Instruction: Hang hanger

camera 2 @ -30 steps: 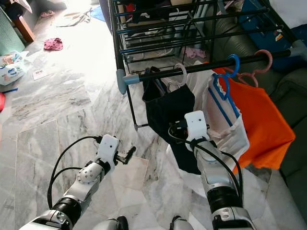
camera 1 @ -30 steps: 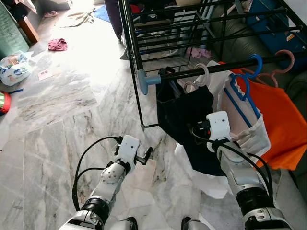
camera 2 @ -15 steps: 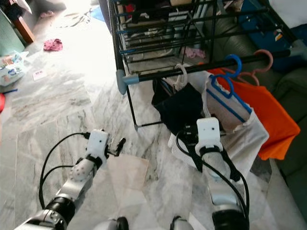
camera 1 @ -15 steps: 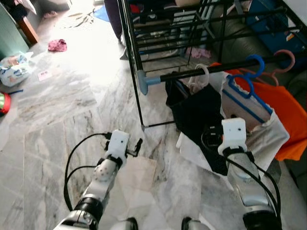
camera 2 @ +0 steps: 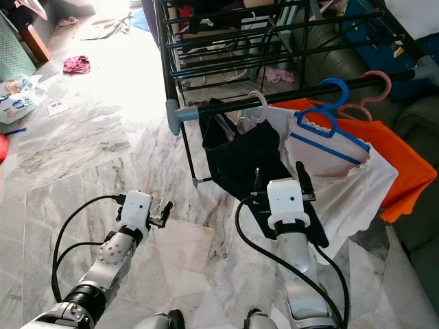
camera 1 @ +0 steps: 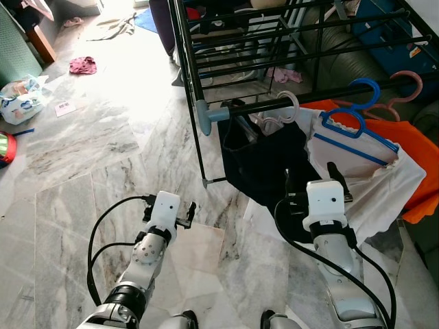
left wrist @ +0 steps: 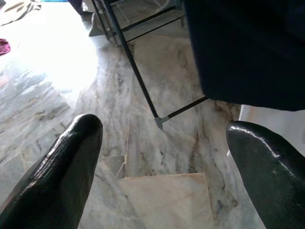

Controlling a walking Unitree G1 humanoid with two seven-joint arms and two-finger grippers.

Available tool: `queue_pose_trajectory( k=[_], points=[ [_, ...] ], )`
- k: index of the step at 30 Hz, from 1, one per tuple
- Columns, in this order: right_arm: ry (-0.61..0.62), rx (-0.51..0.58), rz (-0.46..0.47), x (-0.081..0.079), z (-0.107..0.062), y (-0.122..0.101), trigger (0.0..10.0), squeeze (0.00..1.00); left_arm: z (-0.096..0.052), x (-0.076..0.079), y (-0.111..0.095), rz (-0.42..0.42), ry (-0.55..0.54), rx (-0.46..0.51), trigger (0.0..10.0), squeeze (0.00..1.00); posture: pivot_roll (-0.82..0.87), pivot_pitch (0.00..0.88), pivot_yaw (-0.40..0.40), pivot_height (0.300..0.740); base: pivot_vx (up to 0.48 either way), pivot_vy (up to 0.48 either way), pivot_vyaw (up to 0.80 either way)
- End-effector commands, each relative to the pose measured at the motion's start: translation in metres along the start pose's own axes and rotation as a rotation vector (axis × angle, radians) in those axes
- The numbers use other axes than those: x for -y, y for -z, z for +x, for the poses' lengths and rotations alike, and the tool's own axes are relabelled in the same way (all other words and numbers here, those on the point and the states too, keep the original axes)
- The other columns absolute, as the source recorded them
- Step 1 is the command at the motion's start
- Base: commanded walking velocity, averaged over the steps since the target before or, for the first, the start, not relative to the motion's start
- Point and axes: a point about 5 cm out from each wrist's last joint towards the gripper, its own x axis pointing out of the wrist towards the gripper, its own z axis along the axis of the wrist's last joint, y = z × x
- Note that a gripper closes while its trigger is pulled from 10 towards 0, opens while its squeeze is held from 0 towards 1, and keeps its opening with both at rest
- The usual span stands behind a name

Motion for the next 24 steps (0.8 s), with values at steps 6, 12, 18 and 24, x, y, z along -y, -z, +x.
queue_pose_trajectory(
  k=[6,12,18,24],
  points=[
    [-0.005,-0.004,0.004,-0.0038,-0.0051,-0.0024,10.0,0.0,-0.0005,0.0001,0.0049,0.013,-0.016,-0.034,10.0,0.0,-0.07,0.174,0.096,0.74,0.0,0.0,0.0],
    [-0.006,-0.008,0.0,-0.0042,-0.0022,-0.0019,10.0,0.0,-0.0001,-0.0001,0.0044,0.024,-0.011,-0.032,10.0,0.0,-0.07,0.172,0.097,0.74,0.0,0.0,0.0],
    [-0.006,-0.007,0.007,-0.0028,0.0004,-0.0031,10.0,0.0,0.0003,-0.0002,0.0042,0.03,-0.007,-0.033,10.0,0.0,-0.07,0.17,0.097,0.74,0.0,0.0,0.0],
    [0.012,-0.018,0.046,0.0012,0.0006,-0.0016,0.0,0.0,0.0011,0.0012,0.0037,0.03,0.0,-0.035,10.0,0.0,-0.07,0.17,0.097,0.74,0.0,0.0,0.0]
  ],
)
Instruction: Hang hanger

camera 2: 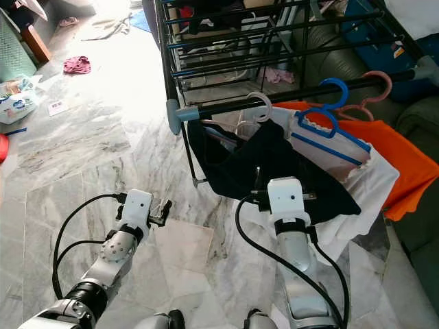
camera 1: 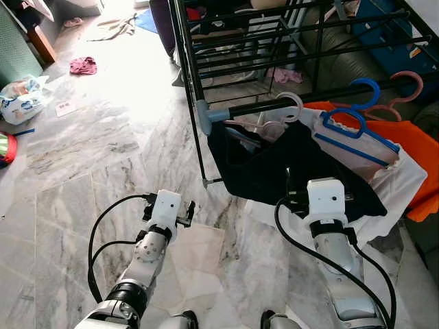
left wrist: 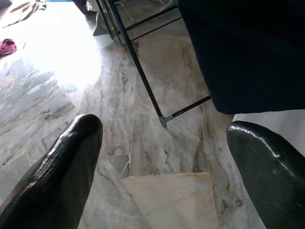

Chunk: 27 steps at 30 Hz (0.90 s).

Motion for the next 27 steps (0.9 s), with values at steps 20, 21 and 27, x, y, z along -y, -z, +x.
queue_pose_trajectory(
  k=[20,21,27],
  points=[
    [0.024,-0.035,-0.03,0.038,0.015,-0.002,10.0,1.0,-0.003,0.003,0.008,0.014,0.022,-0.04,10.0,0.0,-0.08,0.183,0.098,0.74,0.0,0.0,0.0],
    [0.006,-0.05,-0.041,0.042,0.018,-0.002,10.0,1.0,-0.003,0.004,0.008,0.014,0.025,-0.041,10.0,0.0,-0.08,0.185,0.098,0.74,0.0,0.0,0.0],
    [-0.095,-0.124,-0.015,0.047,0.027,0.006,10.0,1.0,-0.003,0.005,0.01,0.012,0.032,-0.048,10.0,0.0,-0.08,0.188,0.097,0.74,0.0,0.0,0.0]
  ],
)
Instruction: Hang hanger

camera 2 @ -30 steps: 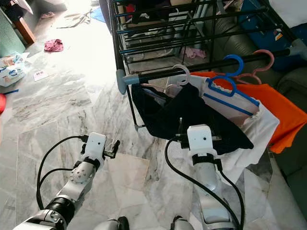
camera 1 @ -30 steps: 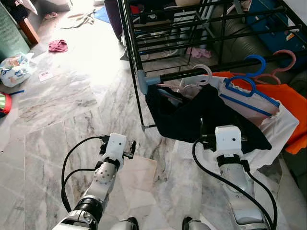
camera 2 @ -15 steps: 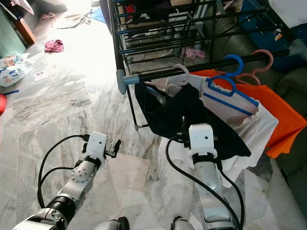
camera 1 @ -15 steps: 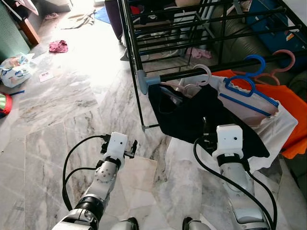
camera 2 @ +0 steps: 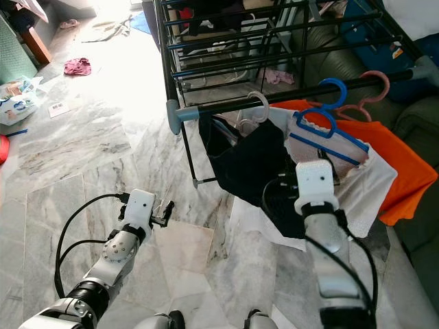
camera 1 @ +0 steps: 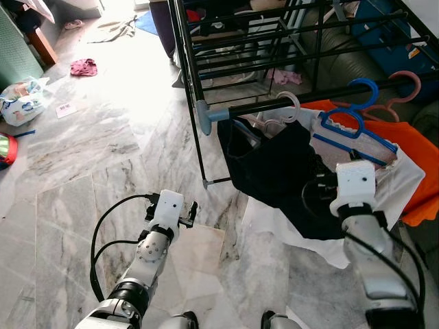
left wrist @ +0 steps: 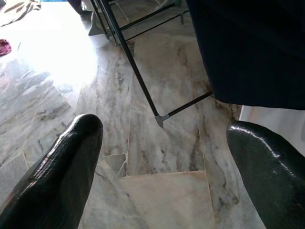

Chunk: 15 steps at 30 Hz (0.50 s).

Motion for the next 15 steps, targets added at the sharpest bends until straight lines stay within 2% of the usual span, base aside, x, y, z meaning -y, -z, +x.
queue_pose_trajectory(
  k=[1,3,4,10,11,12,13,14,15],
  points=[
    [-0.082,-0.053,0.016,-0.004,0.0,0.008,10.0,1.0,-0.003,0.0,0.008,0.01,0.017,-0.039,10.0,0.0,-0.08,0.189,0.098,0.74,0.0,0.0,0.0],
    [-0.101,-0.038,0.007,-0.005,0.002,0.006,10.0,1.0,-0.003,0.0,0.008,0.009,0.02,-0.039,10.0,0.0,-0.08,0.196,0.1,0.74,0.0,0.0,0.0],
    [-0.144,-0.057,0.004,-0.007,0.006,0.007,10.0,1.0,-0.003,0.001,0.008,0.008,0.025,-0.039,10.0,0.0,-0.08,0.202,0.1,0.74,0.0,0.0,0.0],
    [-0.218,-0.142,0.007,-0.007,0.014,0.019,10.0,1.0,-0.003,0.003,0.008,-0.009,0.077,-0.029,10.0,0.0,-0.07,0.195,0.099,0.74,0.0,0.0,0.0],
    [-0.245,-0.171,0.032,-0.009,0.017,0.023,10.0,0.44,-0.004,0.005,0.007,-0.018,0.112,-0.018,10.0,0.0,-0.07,0.193,0.101,0.74,0.0,0.0,0.0],
    [-0.26,-0.195,0.028,-0.009,0.018,0.027,10.0,0.12,-0.004,0.006,0.007,-0.021,0.125,-0.015,10.0,0.0,-0.07,0.191,0.101,0.74,0.0,0.0,0.0],
    [-0.269,-0.211,0.022,-0.01,0.019,0.029,10.0,0.12,-0.005,0.007,0.007,-0.022,0.132,-0.013,10.0,0.0,-0.07,0.19,0.102,0.74,0.0,0.0,0.0],
    [-0.283,-0.225,0.028,-0.011,0.021,0.032,10.0,0.0,-0.005,0.008,0.007,-0.023,0.138,-0.012,10.0,0.0,-0.06,0.19,0.104,0.74,0.0,0.0,0.0],
    [-0.306,-0.233,0.059,-0.012,0.023,0.034,10.0,0.0,-0.006,0.008,0.008,-0.023,0.14,-0.012,10.0,0.0,-0.06,0.188,0.104,0.74,0.0,0.0,0.0]
  ],
)
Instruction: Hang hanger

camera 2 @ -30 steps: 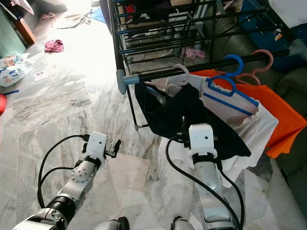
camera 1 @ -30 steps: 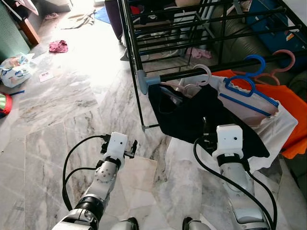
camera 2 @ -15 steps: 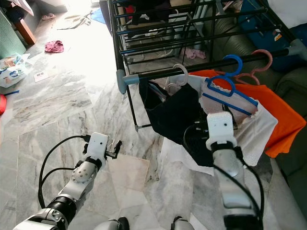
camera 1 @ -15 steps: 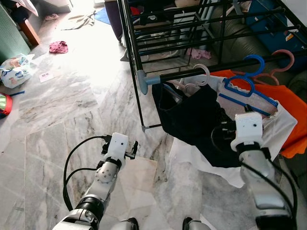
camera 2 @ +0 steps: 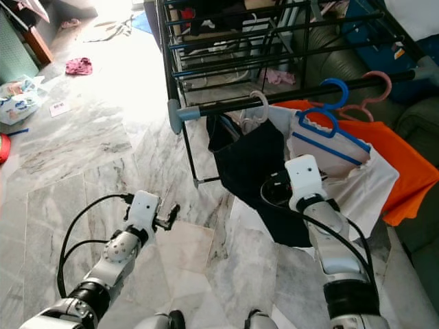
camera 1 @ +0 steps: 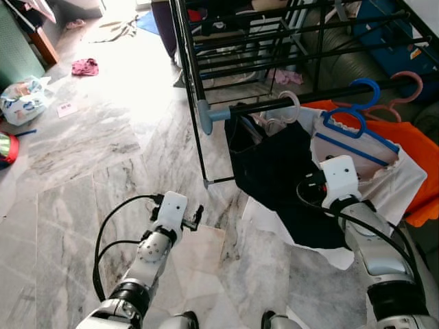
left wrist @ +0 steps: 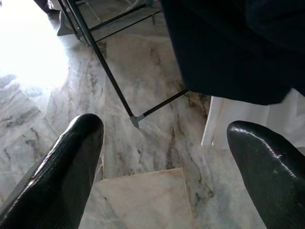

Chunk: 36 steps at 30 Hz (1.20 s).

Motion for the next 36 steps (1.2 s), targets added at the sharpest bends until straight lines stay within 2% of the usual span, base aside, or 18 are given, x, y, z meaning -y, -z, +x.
queue_pose_trajectory(
  k=[1,2,3,9,11,12,13,14,15,22,23,25,26,36],
  points=[
    [-0.046,-0.019,0.023,-0.002,0.004,0.004,8.9,0.0,-0.005,0.001,0.007,-0.003,0.018,-0.016,10.0,0.0,-0.06,0.187,0.105,0.74,0.0,0.0,0.0],
    [-0.051,-0.019,0.019,-0.001,0.005,0.004,8.9,0.0,-0.005,0.002,0.007,-0.003,0.024,-0.015,10.0,0.0,-0.06,0.187,0.105,0.74,0.0,0.0,0.0],
    [-0.047,-0.026,0.016,0.001,0.007,0.004,0.0,0.0,-0.005,0.003,0.007,-0.005,0.03,-0.014,10.0,0.0,-0.06,0.186,0.104,0.74,0.0,0.0,0.0],
    [-0.062,-0.059,-0.004,0.013,0.016,0.001,0.0,0.0,-0.006,0.004,0.008,-0.009,0.047,-0.016,10.0,0.0,-0.05,0.183,0.105,0.74,0.0,0.0,0.0],
    [-0.069,-0.071,-0.028,0.018,0.019,-0.001,0.4,0.0,-0.006,0.003,0.009,-0.009,0.048,-0.018,10.0,0.0,-0.05,0.182,0.103,0.74,0.0,0.0,0.0],
    [-0.074,-0.075,-0.036,0.019,0.02,-0.003,2.6,0.0,-0.005,0.003,0.009,-0.01,0.048,-0.019,10.0,0.0,-0.05,0.182,0.102,0.74,0.0,0.0,0.0],
    [-0.078,-0.077,-0.04,0.021,0.021,-0.004,2.6,0.0,-0.005,0.003,0.009,-0.01,0.048,-0.02,10.0,0.0,-0.05,0.181,0.102,0.74,0.0,0.0,0.0],
    [-0.085,-0.081,-0.051,0.023,0.022,-0.007,5.0,0.0,-0.005,0.003,0.008,-0.01,0.049,-0.021,10.0,0.0,-0.05,0.18,0.101,0.74,0.0,0.0,0.0],
    [-0.095,-0.089,-0.073,0.024,0.023,-0.008,10.0,0.0,-0.005,0.003,0.008,-0.011,0.049,-0.022,10.0,0.0,-0.05,0.179,0.101,0.74,0.0,0.0,0.0],
    [-0.129,-0.096,-0.102,0.025,0.026,-0.011,10.0,0.0,-0.005,0.005,0.01,-0.01,0.057,-0.03,10.0,0.0,-0.05,0.175,0.101,0.74,0.0,0.0,0.0],
    [-0.137,-0.091,-0.105,0.026,0.026,-0.012,0.4,0.0,-0.005,0.005,0.011,-0.009,0.059,-0.035,10.0,0.0,-0.04,0.174,0.101,0.74,0.0,0.0,0.0],
    [-0.142,-0.087,-0.106,0.027,0.027,-0.013,0.4,0.0,-0.005,0.006,0.011,-0.008,0.059,-0.037,10.0,0.0,-0.04,0.174,0.101,0.74,0.0,0.0,0.0],
    [-0.154,-0.086,-0.102,0.028,0.027,-0.014,0.0,0.0,-0.005,0.005,0.01,-0.008,0.059,-0.038,10.0,0.0,-0.05,0.174,0.101,0.74,0.0,0.0,0.0],
    [-0.136,-0.091,-0.121,0.035,0.027,-0.014,0.0,0.0,-0.004,0.005,0.01,-0.004,0.055,-0.044,10.0,0.0,-0.04,0.169,0.098,0.74,0.0,0.0,0.0]
  ],
)
